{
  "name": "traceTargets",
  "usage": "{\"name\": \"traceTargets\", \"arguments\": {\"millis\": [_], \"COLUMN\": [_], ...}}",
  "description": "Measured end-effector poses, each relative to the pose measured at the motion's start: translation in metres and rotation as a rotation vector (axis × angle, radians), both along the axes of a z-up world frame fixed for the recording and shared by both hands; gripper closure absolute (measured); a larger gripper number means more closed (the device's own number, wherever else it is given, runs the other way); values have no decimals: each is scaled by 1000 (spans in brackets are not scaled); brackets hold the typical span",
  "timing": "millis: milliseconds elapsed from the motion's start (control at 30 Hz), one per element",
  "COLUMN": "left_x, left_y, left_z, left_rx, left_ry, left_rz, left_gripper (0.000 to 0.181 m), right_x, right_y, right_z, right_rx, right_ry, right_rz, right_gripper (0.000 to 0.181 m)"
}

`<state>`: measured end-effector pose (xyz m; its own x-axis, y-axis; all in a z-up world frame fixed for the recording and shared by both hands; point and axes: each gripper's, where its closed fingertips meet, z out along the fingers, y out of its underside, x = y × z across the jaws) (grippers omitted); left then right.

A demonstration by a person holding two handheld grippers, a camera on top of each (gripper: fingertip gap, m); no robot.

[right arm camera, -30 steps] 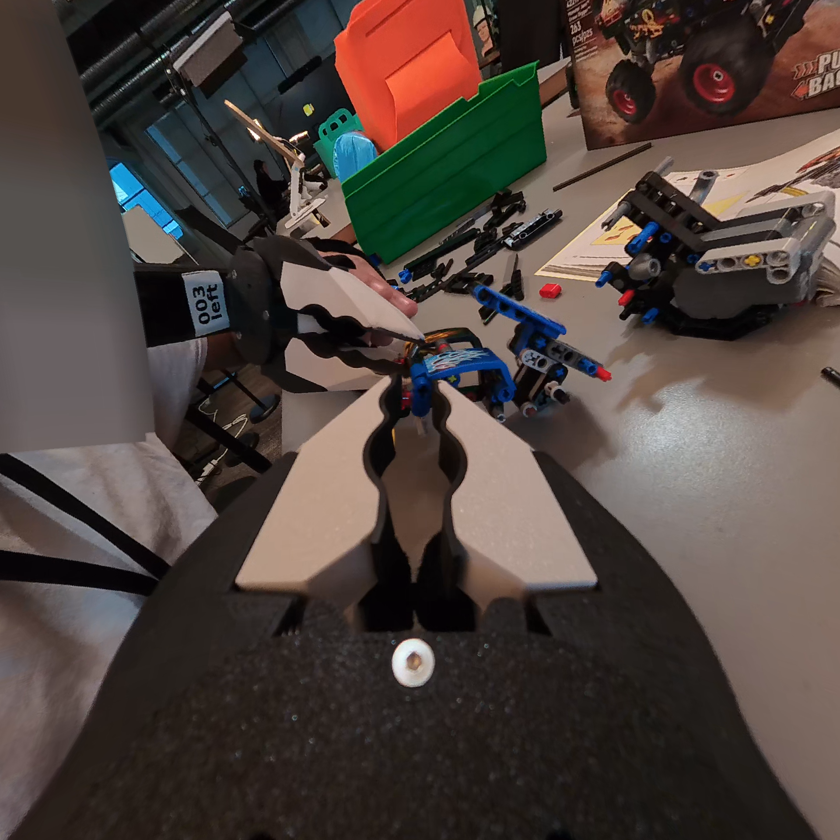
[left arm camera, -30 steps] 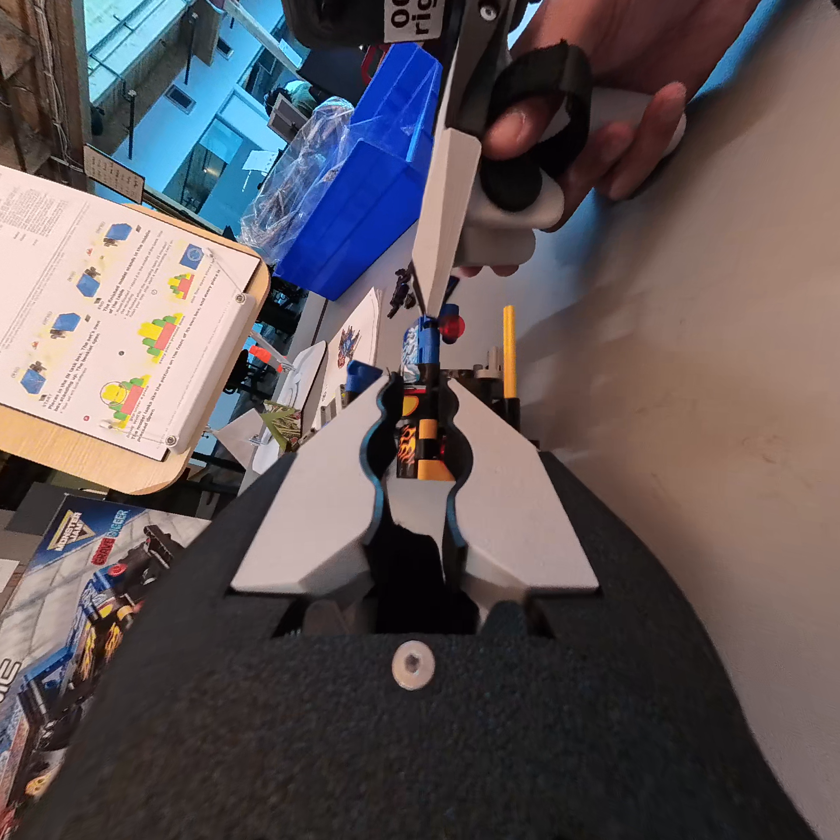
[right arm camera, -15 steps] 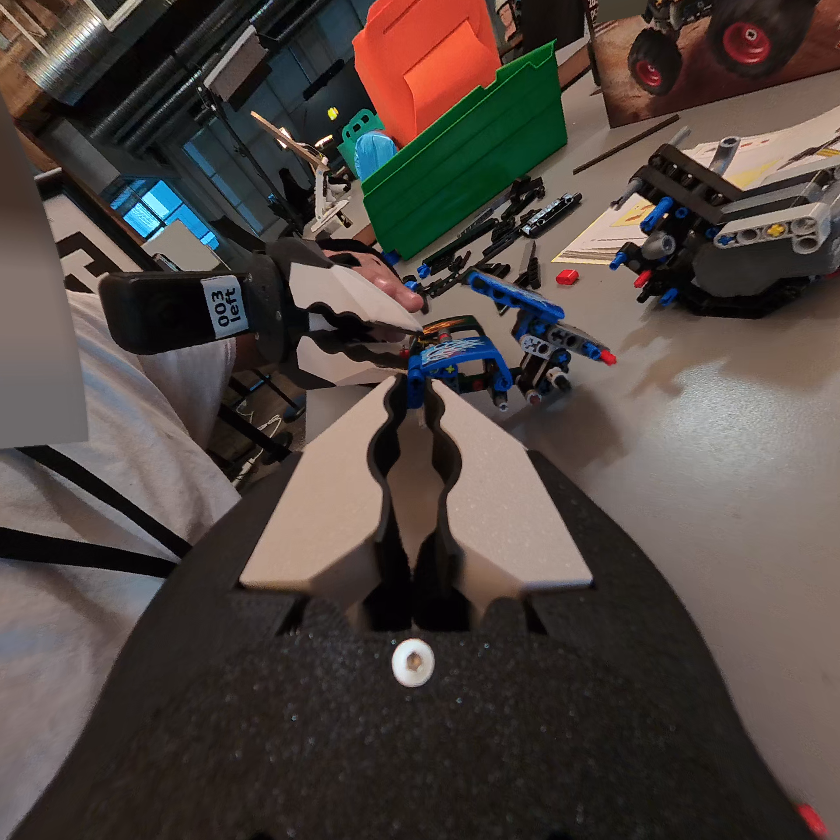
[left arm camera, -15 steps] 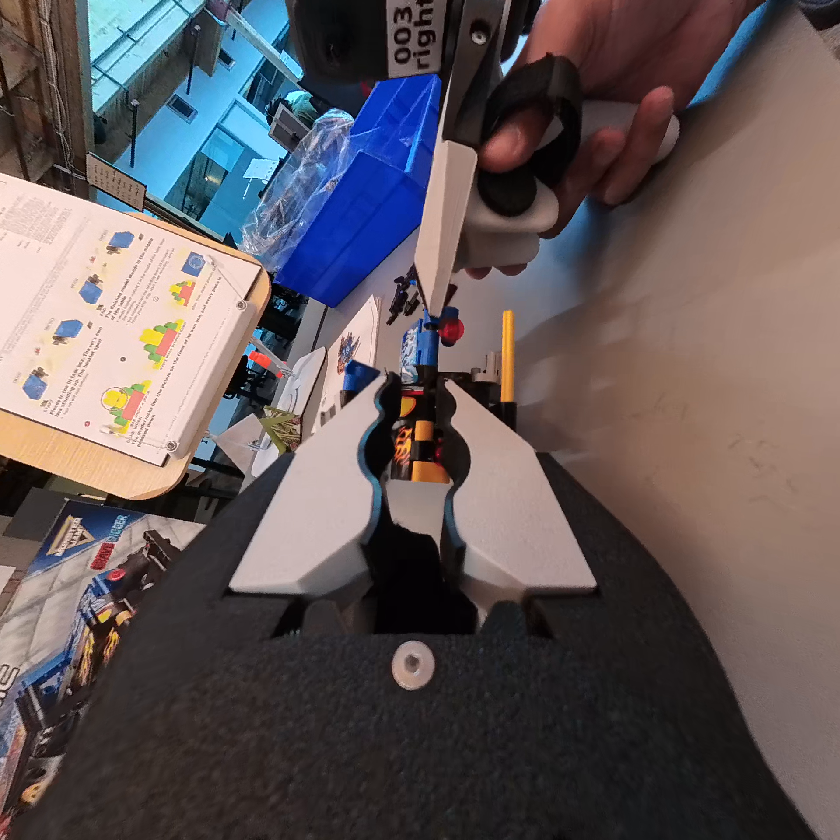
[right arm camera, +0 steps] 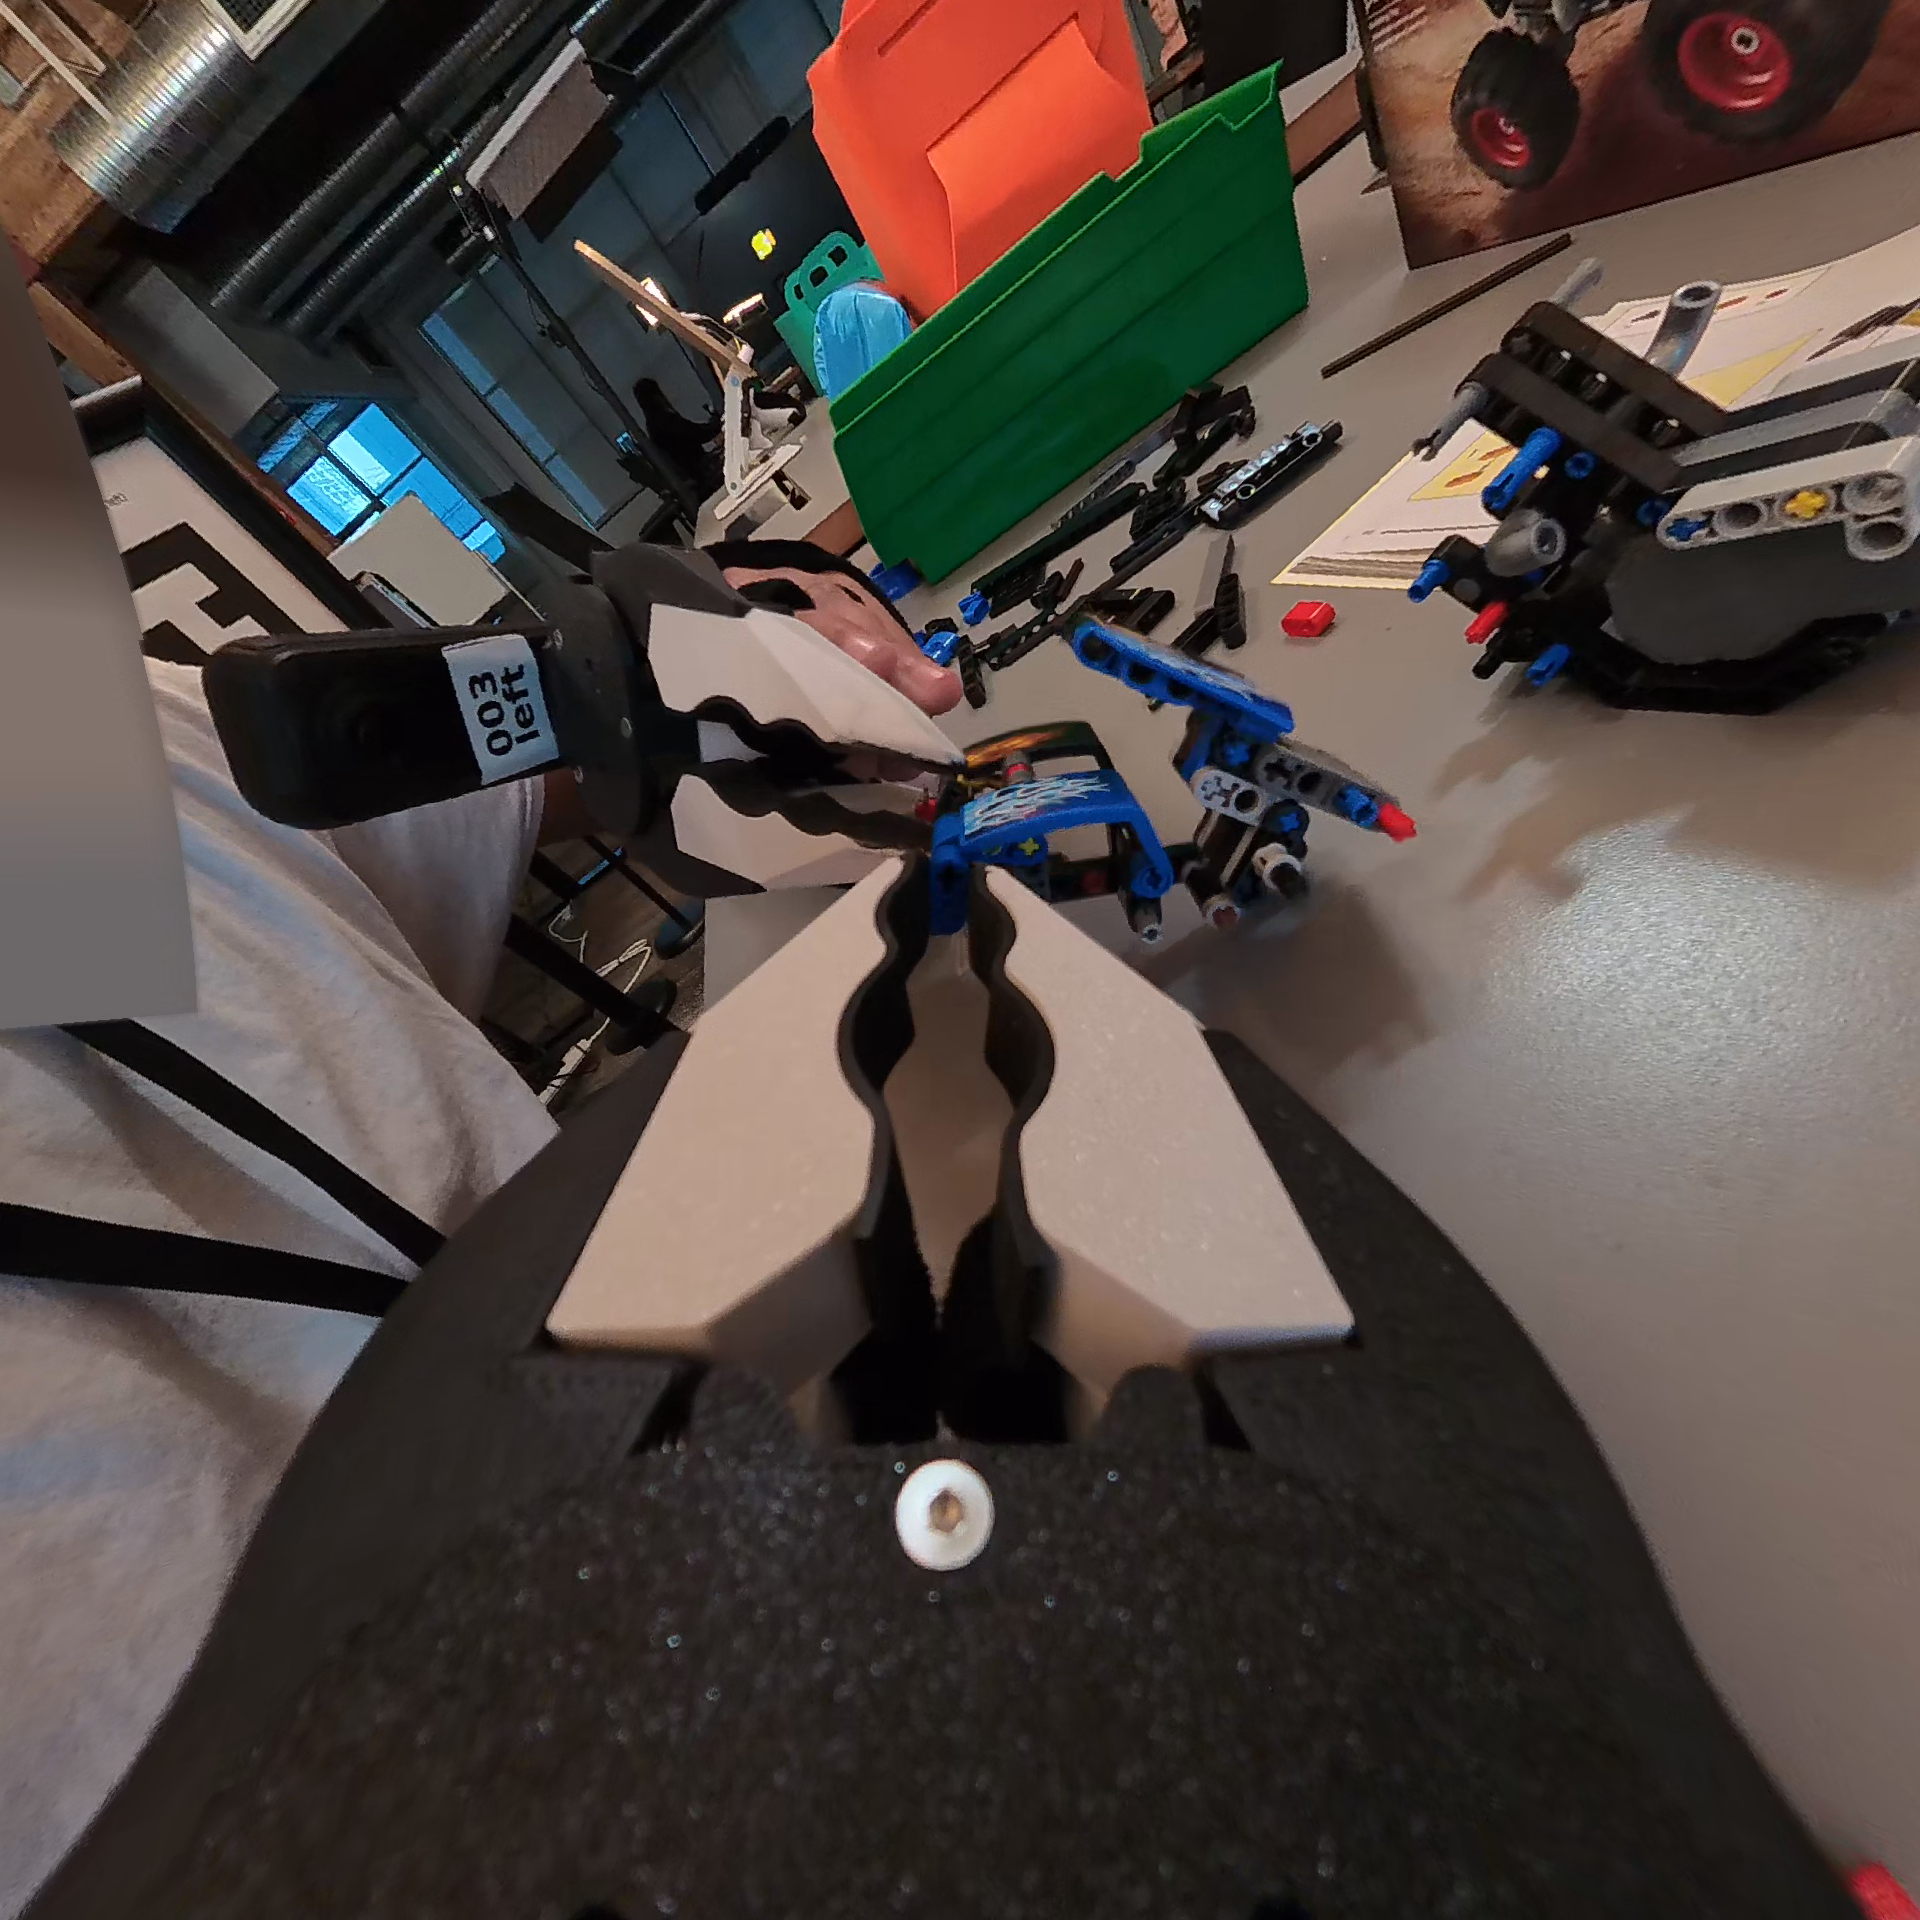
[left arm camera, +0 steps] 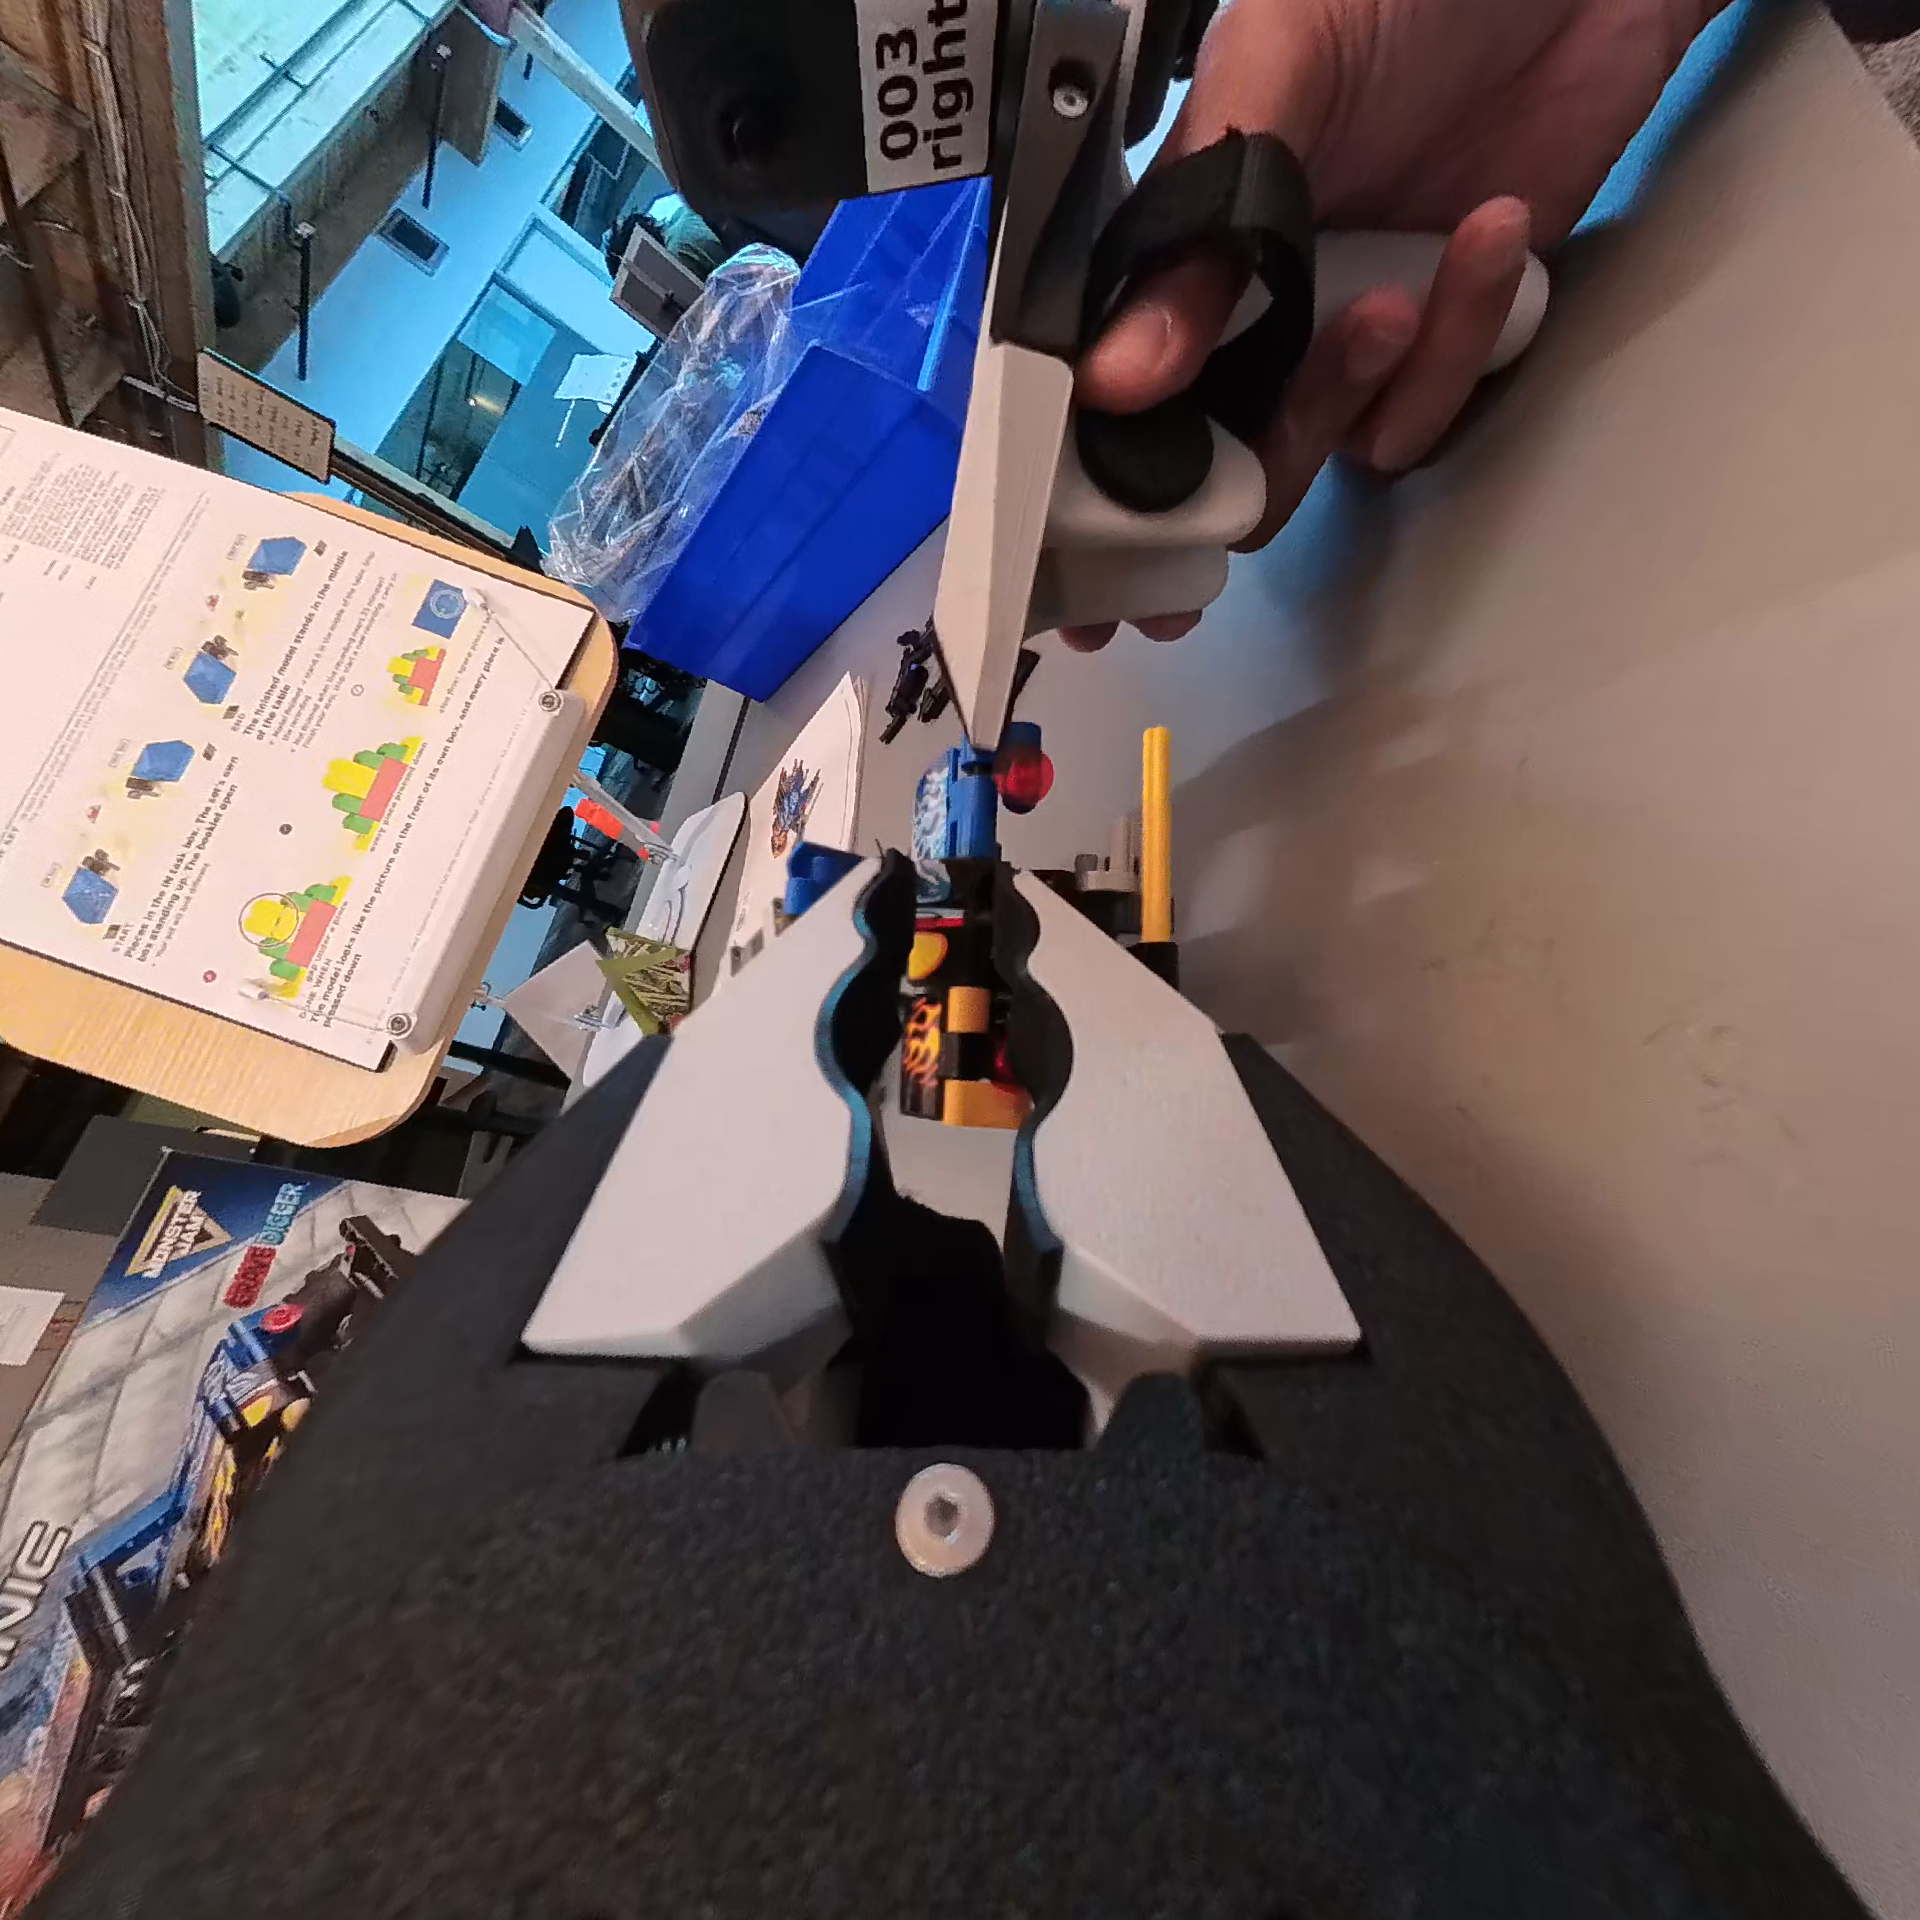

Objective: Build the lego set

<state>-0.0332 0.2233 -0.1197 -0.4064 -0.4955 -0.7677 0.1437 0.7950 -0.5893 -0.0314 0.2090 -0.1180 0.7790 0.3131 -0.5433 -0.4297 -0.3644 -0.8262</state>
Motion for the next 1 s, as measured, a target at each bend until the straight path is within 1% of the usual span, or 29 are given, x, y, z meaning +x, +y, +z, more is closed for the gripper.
{"name": "traceTargets", "arguments": {"millis": [67,200,233,267,367,433,467,500,533,567,633,667,700,767,833,1000], "left_x": [1,4,3,3,1,-1,-3,-4,-6,-8,-8,-11,-12,-12,-10,-10], "left_y": [0,1,0,3,12,15,13,12,10,10,16,17,19,21,20,16], "left_z": [-1,0,1,2,10,10,6,2,-1,-5,-8,-9,-11,-18,-21,-14], "left_rx": [-7,-84,-102,-118,-217,-347,-420,-482,-519,-525,-495,-469,-439,-359,-271,-105], "left_ry": [9,61,70,73,113,225,320,400,459,496,478,468,450,420,343,168], "left_rz": [-4,-28,-40,-36,-62,-104,-141,-165,-198,-221,-240,-269,-274,-275,-258,-220], "left_gripper": [169,168,165,157,152,148,147,140,135,137,138,149,153,155,155,152], "right_x": [1,4,5,7,11,14,15,17,18,19,21,22,22,23,21,16], "right_y": [0,0,0,0,-2,-4,-4,-5,-6,-7,-10,-11,-11,-12,-12,-10], "right_z": [0,0,0,-1,3,6,7,9,10,12,14,15,16,17,16,12], "right_rx": [0,-1,-2,-4,13,26,36,46,51,58,70,74,78,81,76,53], "right_ry": [0,6,7,8,44,73,86,100,115,133,164,174,184,200,198,175], "right_rz": [-4,-8,-10,-20,-35,-40,-43,-46,-46,-44,-41,-40,-36,-32,-22,-1], "right_gripper": [175,175,175,175,175,175,175,175,175,175,176,176,175,175,175,175]}}
